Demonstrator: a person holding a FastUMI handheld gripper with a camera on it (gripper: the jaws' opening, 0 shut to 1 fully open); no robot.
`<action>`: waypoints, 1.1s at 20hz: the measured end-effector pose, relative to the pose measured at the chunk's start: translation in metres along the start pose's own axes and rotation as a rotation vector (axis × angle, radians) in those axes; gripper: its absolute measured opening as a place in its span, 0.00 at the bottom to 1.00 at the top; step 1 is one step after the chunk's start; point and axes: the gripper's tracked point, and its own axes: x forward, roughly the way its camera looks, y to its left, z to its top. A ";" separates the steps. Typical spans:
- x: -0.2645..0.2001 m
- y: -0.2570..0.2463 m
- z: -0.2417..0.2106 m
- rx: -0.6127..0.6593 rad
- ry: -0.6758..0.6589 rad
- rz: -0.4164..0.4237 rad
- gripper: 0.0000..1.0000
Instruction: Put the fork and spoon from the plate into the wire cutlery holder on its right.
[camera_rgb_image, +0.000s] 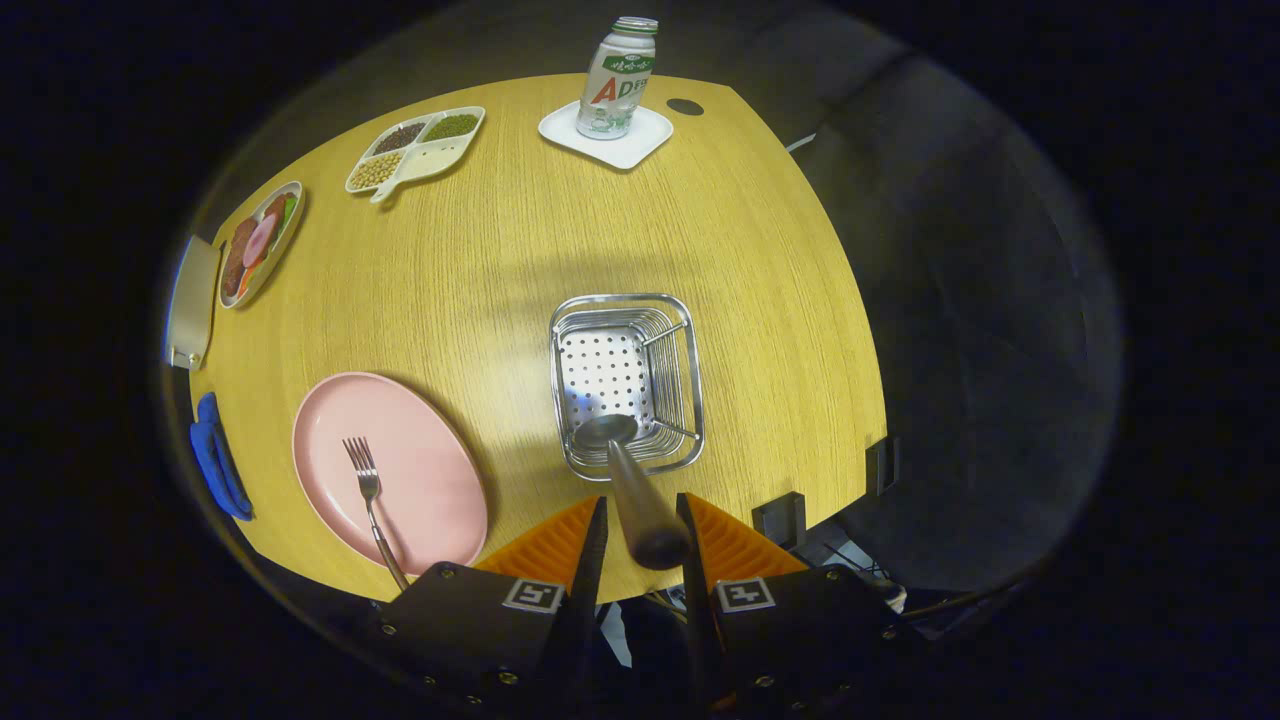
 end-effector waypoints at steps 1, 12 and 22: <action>-0.002 0.000 0.002 0.007 -0.005 0.001 0.42; -0.025 0.006 0.004 0.027 -0.066 -0.017 0.46; -0.045 0.078 -0.007 -0.080 -0.110 0.008 0.45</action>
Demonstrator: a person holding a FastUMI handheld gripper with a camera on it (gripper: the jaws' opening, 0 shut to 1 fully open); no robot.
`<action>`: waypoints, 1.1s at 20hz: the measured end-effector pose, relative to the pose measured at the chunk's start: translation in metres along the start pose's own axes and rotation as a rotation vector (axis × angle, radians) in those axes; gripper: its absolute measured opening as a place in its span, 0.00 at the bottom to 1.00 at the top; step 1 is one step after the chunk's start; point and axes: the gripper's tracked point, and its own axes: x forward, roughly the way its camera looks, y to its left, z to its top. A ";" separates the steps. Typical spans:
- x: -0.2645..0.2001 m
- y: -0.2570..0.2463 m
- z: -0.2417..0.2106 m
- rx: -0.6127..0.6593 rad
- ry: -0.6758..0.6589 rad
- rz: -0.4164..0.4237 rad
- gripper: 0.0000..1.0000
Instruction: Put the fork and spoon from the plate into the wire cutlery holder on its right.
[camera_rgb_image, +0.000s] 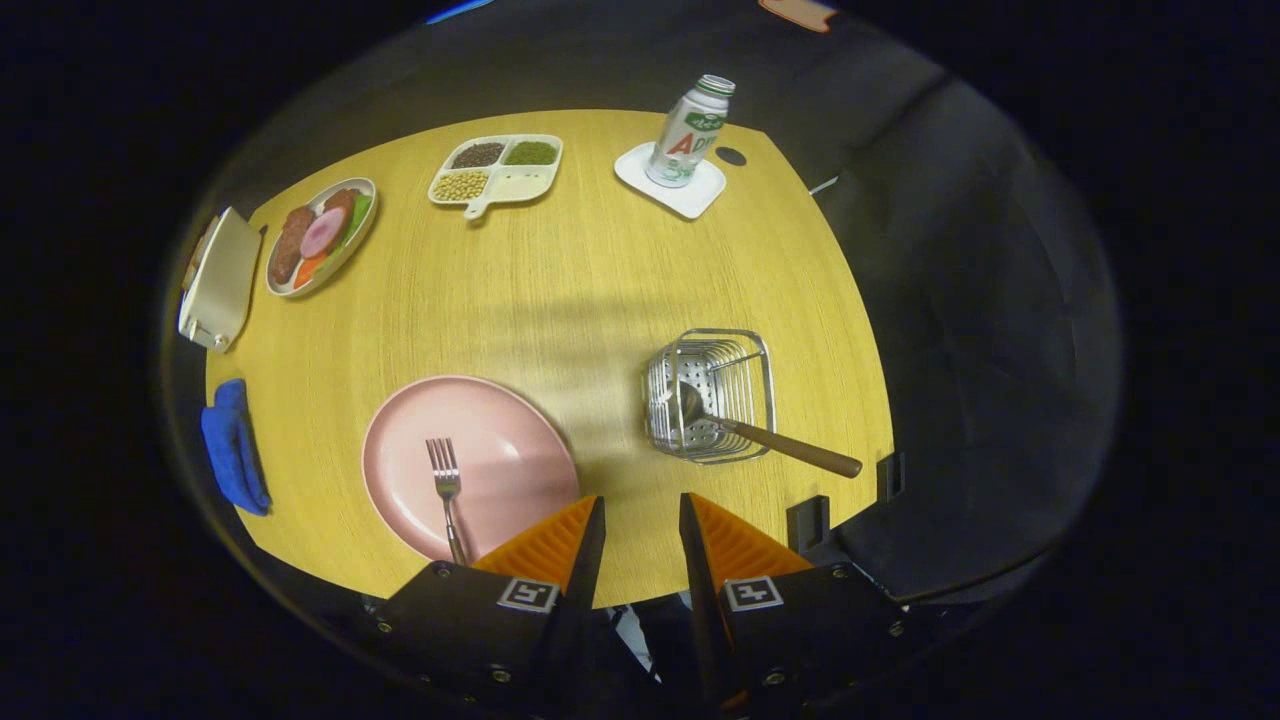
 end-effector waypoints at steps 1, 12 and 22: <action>-0.001 0.009 -0.002 -0.017 -0.001 0.006 0.46; -0.004 0.097 -0.033 -0.149 0.013 0.077 0.46; 0.030 0.137 -0.066 -0.166 0.084 0.154 0.46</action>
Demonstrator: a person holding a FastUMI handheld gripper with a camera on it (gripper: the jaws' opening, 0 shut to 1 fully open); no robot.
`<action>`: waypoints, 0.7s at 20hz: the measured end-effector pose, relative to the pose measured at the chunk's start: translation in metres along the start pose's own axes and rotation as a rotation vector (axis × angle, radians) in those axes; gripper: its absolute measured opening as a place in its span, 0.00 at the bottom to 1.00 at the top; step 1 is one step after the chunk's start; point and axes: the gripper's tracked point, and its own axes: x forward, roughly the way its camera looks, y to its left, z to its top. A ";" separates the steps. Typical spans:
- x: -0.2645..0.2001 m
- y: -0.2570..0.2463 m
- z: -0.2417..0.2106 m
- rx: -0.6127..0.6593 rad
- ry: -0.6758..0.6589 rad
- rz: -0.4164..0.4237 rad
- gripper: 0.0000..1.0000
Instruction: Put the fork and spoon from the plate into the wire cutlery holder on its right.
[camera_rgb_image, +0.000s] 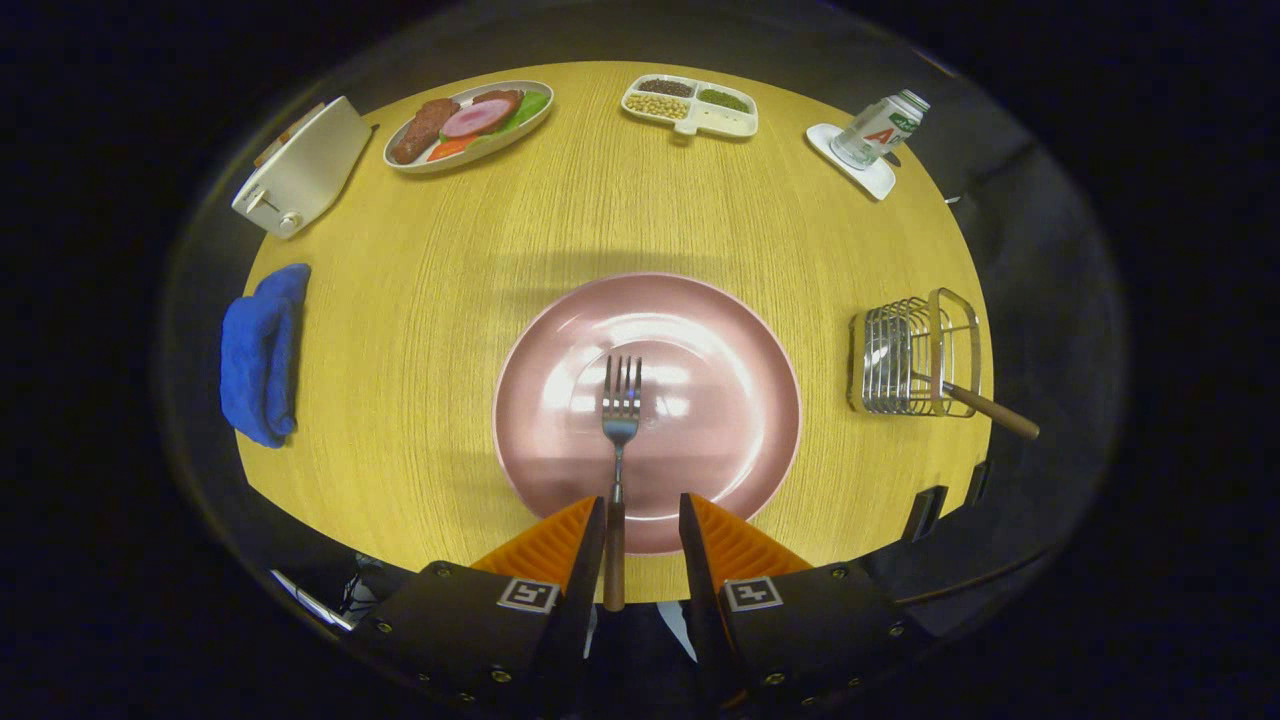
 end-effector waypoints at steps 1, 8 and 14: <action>0.005 0.003 -0.001 0.005 0.004 0.010 0.46; 0.036 0.013 -0.007 -0.001 0.031 0.046 0.46; 0.049 0.016 -0.015 -0.004 0.042 0.067 0.46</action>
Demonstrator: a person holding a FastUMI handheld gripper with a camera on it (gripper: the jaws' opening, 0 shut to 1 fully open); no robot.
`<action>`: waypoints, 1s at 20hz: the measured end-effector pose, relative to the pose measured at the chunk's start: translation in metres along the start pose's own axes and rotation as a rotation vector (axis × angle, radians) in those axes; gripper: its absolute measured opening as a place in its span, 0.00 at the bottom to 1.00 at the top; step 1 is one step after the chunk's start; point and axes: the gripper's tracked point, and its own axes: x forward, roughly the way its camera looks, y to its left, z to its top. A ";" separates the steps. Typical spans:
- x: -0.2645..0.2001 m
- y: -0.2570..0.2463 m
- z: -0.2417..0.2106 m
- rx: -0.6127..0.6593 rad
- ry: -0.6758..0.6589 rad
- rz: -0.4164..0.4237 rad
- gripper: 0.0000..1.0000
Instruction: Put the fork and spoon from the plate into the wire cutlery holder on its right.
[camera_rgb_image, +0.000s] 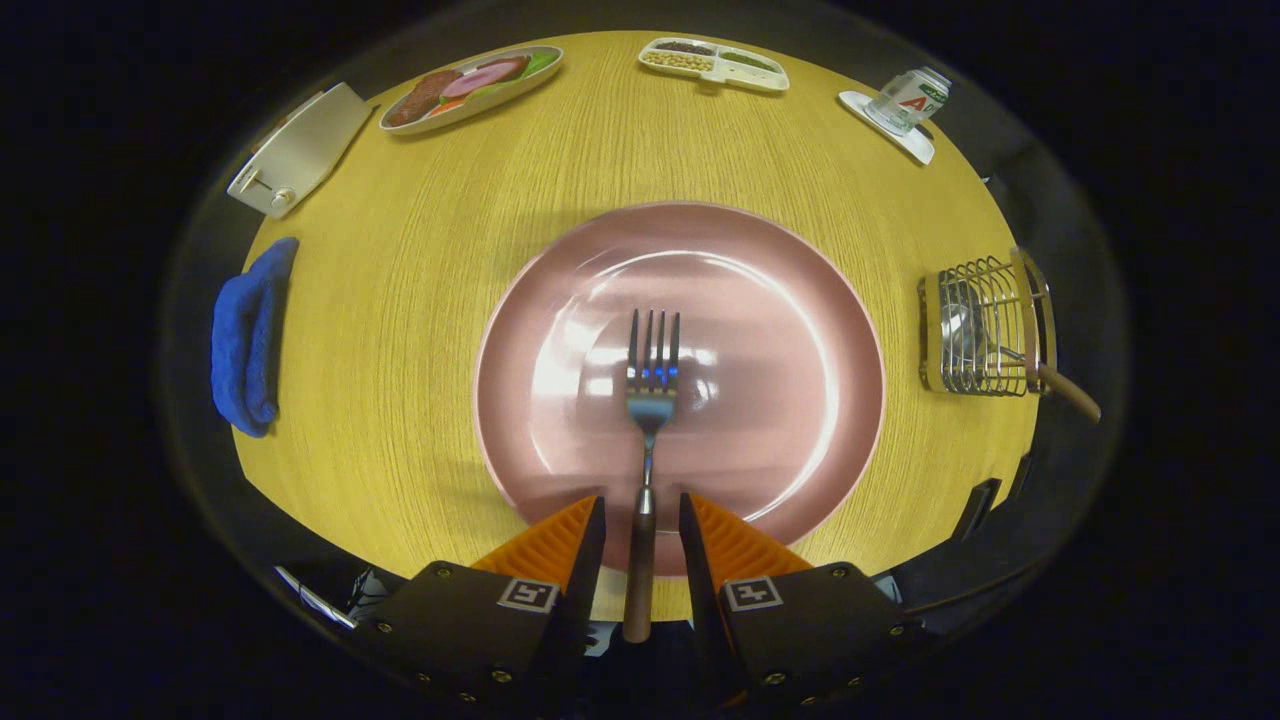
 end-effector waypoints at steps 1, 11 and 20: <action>0.002 0.000 0.000 0.002 -0.001 0.006 0.46; 0.008 -0.005 -0.001 -0.031 -0.017 -0.032 0.05; -0.020 -0.017 0.018 0.004 -0.054 -0.051 0.05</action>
